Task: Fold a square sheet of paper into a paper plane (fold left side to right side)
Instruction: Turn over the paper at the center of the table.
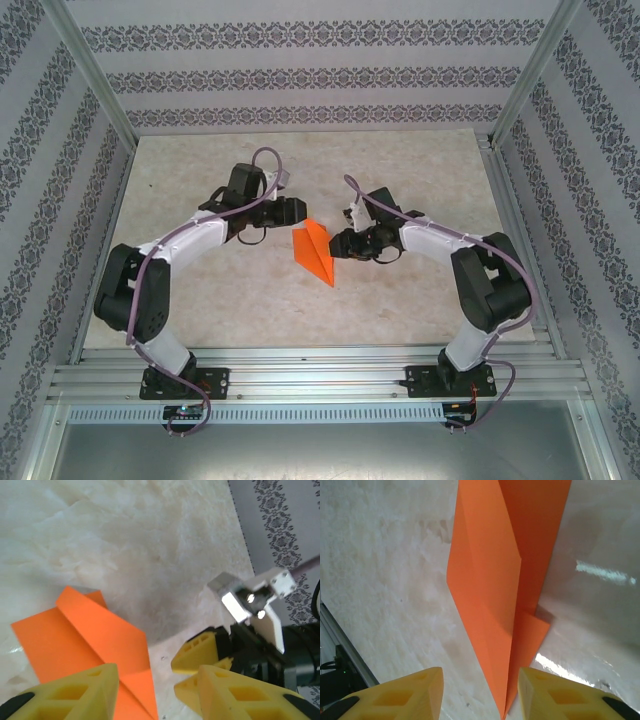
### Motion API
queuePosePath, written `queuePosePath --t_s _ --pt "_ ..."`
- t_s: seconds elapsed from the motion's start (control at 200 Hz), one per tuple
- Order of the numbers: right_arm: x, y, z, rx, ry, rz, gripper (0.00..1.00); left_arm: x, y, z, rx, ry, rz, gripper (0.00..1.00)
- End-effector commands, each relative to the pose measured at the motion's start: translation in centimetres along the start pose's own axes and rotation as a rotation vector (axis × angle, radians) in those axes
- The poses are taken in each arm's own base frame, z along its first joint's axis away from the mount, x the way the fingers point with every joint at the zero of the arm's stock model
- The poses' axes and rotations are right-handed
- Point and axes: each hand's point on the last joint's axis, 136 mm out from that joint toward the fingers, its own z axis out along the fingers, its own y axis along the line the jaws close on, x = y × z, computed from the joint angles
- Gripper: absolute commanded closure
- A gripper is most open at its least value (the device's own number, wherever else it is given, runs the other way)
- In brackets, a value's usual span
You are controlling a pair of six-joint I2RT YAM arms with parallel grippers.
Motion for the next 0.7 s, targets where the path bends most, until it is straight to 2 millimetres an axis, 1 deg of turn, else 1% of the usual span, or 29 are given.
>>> queuePosePath --t_s 0.0,0.115,0.255,0.34,0.4,0.57,0.694 --pt "-1.7 0.6 1.1 -0.035 -0.023 -0.023 0.57 1.8 1.9 -0.1 -0.018 0.011 -0.062 0.5" --pt "-2.0 0.4 2.3 -0.049 -0.008 -0.014 0.59 2.7 2.1 0.3 0.016 0.023 -0.097 0.47" --pt "-2.2 0.1 3.0 -0.06 -0.012 -0.003 0.63 2.9 2.3 1.2 0.052 0.026 -0.131 0.42" --pt "-2.1 -0.1 3.1 -0.059 -0.011 0.002 0.63 2.6 2.0 2.4 0.112 0.03 -0.158 0.41" --pt "-2.0 -0.3 3.1 -0.052 -0.012 0.005 0.63 2.4 2.2 3.4 0.129 0.035 -0.175 0.41" --pt "-1.6 -0.7 3.2 -0.043 -0.005 0.011 0.63 2.2 3.4 6.2 0.127 0.072 -0.203 0.41" --pt "-1.5 -0.7 3.1 -0.04 -0.006 0.009 0.62 1.9 4.1 7.7 0.129 0.081 -0.217 0.42"
